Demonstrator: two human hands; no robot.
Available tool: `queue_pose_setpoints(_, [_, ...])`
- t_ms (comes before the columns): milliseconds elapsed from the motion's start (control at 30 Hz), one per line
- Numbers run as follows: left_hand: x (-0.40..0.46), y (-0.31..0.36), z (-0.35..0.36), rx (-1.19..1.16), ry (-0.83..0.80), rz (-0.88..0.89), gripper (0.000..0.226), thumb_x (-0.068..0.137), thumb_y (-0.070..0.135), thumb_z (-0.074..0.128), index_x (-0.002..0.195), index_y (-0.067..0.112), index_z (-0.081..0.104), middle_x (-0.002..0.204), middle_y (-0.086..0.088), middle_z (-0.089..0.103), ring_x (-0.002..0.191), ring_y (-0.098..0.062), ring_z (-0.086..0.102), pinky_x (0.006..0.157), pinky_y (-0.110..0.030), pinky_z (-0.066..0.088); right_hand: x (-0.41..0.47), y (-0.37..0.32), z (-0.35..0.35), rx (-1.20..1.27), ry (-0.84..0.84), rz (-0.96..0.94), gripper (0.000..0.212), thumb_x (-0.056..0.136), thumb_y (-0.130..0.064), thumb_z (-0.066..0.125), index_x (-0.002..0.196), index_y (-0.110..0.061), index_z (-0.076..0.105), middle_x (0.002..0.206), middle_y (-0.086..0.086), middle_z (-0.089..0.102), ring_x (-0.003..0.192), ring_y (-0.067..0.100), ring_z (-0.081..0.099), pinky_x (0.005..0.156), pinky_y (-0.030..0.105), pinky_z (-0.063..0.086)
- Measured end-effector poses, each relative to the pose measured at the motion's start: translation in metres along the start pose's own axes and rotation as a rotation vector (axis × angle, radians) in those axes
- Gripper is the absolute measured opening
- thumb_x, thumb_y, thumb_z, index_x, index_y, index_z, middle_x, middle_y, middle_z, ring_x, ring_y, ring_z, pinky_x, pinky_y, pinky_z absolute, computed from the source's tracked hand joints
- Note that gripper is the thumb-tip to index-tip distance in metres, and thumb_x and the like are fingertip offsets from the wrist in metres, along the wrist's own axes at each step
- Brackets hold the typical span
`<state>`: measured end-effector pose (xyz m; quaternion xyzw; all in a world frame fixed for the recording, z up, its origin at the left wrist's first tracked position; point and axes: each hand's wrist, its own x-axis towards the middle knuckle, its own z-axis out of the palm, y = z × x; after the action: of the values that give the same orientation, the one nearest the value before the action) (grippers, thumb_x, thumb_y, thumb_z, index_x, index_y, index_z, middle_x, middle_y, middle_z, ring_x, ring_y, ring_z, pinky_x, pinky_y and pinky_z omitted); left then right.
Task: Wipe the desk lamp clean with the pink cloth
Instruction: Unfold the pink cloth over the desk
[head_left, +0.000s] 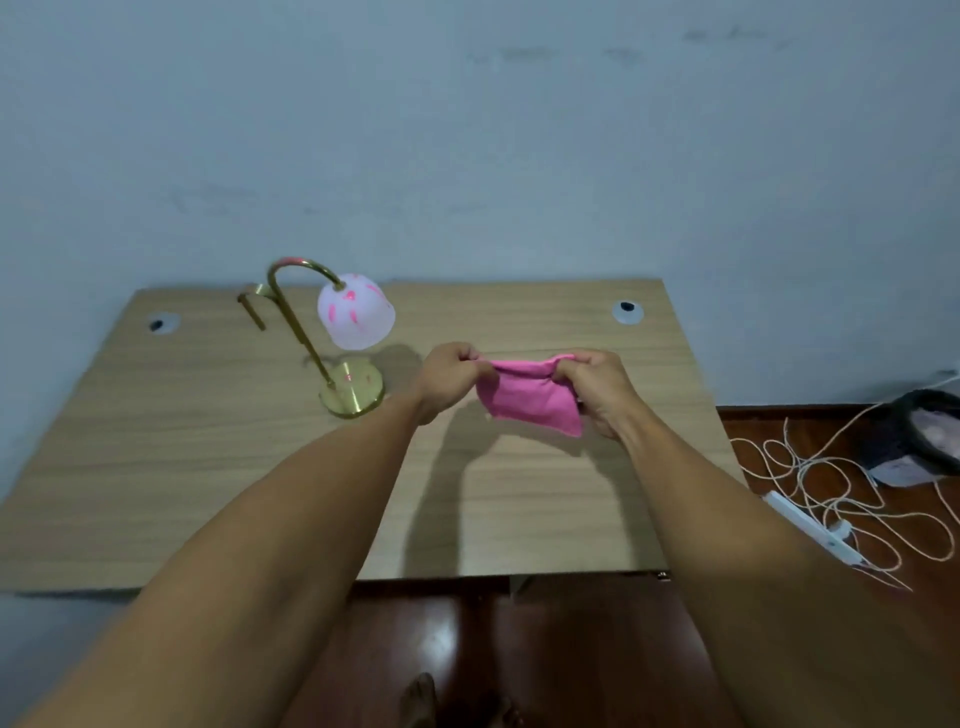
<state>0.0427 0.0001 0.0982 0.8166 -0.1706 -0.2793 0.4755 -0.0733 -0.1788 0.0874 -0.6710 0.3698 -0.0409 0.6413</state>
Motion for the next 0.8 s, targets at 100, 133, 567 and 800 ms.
queue_pose_setpoints(100, [-0.004,0.026,-0.037,-0.047,0.055,0.054,0.01,0.073,0.012,0.074,0.081,0.011,0.067,0.076,-0.006,0.058,0.072,-0.017,0.049,0.064,-0.029,0.038,-0.005,-0.039,0.014,0.023,-0.004,-0.075,0.024,0.087,-0.001,0.065,0.084,-0.016,0.083,0.071,-0.001,0.076,0.069,0.017,0.07,0.066,0.035,0.061])
queue_pose_setpoints(133, [-0.004,0.033,-0.048,-0.06,0.067,0.063,0.011,0.073,0.014,0.073,0.08,0.013,0.064,0.076,-0.006,0.056,0.073,-0.017,0.049,0.065,-0.03,0.038,-0.008,-0.051,0.019,0.039,-0.005,-0.098,0.023,0.086,-0.001,0.065,0.085,-0.015,0.082,0.067,-0.003,0.075,0.067,0.017,0.068,0.067,0.036,0.061])
queue_pose_setpoints(567, [0.011,0.092,-0.145,-0.165,-0.022,0.276,0.008,0.095,0.018,0.065,0.094,0.01,0.068,0.091,-0.013,0.068,0.081,-0.024,0.062,0.075,-0.037,0.05,-0.037,-0.134,0.087,0.411,-0.162,-0.118,0.033,0.082,0.011,0.074,0.114,0.006,0.067,0.106,0.023,0.075,0.096,0.032,0.075,0.091,0.046,0.061])
queue_pose_setpoints(800, [0.012,0.056,-0.234,0.033,0.258,0.393,0.015,0.089,0.025,0.064,0.097,0.015,0.073,0.093,0.002,0.074,0.093,-0.02,0.074,0.084,-0.032,0.057,-0.046,-0.161,0.143,0.33,0.265,-0.075,0.02,0.091,0.004,0.035,0.082,-0.012,0.045,0.072,0.004,0.045,0.063,0.019,0.05,0.063,0.027,0.04])
